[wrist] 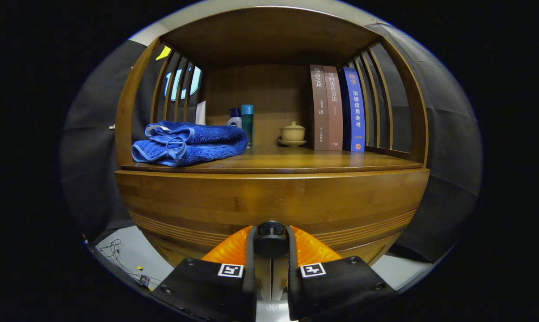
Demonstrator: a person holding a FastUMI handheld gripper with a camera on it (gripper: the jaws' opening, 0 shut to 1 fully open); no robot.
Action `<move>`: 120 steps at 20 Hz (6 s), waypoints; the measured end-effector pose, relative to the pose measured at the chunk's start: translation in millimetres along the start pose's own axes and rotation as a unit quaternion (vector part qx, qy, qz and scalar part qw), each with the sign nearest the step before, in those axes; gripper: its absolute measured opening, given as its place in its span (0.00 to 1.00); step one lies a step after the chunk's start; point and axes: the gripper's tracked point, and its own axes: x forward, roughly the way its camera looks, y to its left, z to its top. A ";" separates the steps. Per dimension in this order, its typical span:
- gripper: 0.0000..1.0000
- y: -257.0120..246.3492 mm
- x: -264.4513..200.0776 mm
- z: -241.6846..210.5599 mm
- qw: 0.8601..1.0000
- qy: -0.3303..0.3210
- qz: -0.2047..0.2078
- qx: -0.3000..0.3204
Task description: Pull open the drawer, take out the items inside it, and place them on the countertop above the cabinet.
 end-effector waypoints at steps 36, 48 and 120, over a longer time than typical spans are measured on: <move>0.98 -13.6 -177.3 89.2 0.998 0.003 0.055 -0.027; 0.99 8.5 -29.5 66.0 0.965 0.252 0.072 -0.029; 0.99 -3.6 53.2 171.0 0.974 0.216 0.071 0.016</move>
